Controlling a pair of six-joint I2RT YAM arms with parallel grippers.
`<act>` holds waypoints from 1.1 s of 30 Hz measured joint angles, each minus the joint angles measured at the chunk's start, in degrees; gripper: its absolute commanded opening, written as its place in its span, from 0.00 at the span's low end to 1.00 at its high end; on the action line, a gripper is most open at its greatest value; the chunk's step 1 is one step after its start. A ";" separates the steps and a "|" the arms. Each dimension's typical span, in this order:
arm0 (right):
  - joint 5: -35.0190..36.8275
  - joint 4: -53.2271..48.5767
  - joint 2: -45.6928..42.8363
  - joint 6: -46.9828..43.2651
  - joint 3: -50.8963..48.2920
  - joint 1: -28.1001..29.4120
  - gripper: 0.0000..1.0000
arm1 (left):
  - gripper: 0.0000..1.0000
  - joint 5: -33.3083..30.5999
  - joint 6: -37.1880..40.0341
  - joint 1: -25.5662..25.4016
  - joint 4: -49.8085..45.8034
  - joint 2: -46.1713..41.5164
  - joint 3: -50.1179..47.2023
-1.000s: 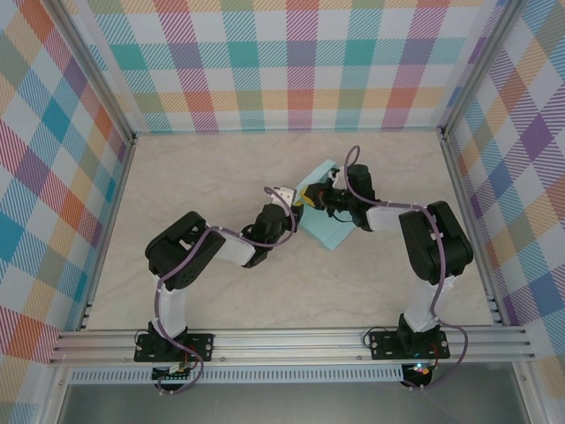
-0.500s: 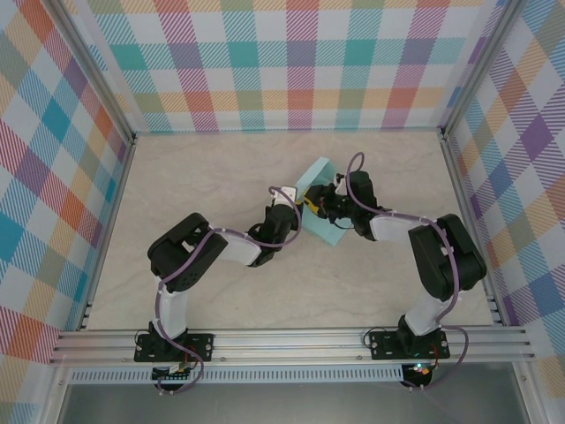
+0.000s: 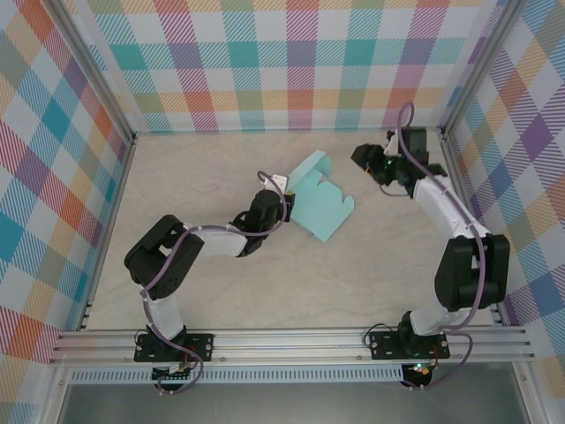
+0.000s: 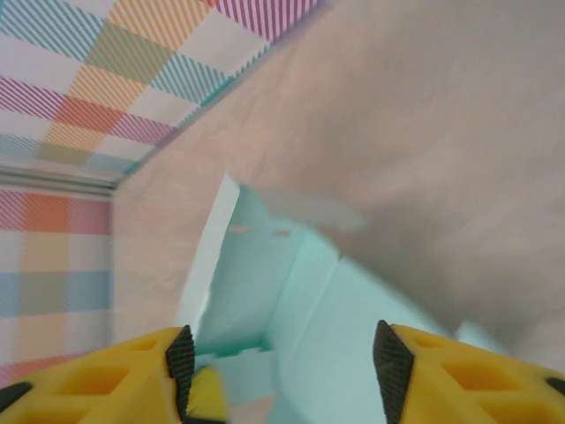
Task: Fold the paper box
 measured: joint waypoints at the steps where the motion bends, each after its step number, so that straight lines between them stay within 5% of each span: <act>1: 0.57 -3.43 2.05 -4.57 4.81 -0.11 0.63 | 0.00 2.45 1.03 0.70 -0.70 -0.76 0.00; 5: 2.01 -14.56 8.52 -20.96 17.90 0.50 0.64 | 0.00 13.31 3.93 4.39 -3.58 -2.64 0.00; 11: -1.81 -24.37 10.21 -42.45 19.69 1.75 0.68 | 0.00 29.03 11.30 9.92 -8.24 -3.65 0.00; 19: -0.44 -34.49 14.62 -62.64 26.49 11.69 0.71 | 0.02 45.83 24.46 10.32 -10.86 -2.21 0.79; 33: 0.76 -38.91 22.91 -69.55 22.86 15.67 0.67 | 0.16 47.84 26.91 9.97 -3.91 2.03 -0.76</act>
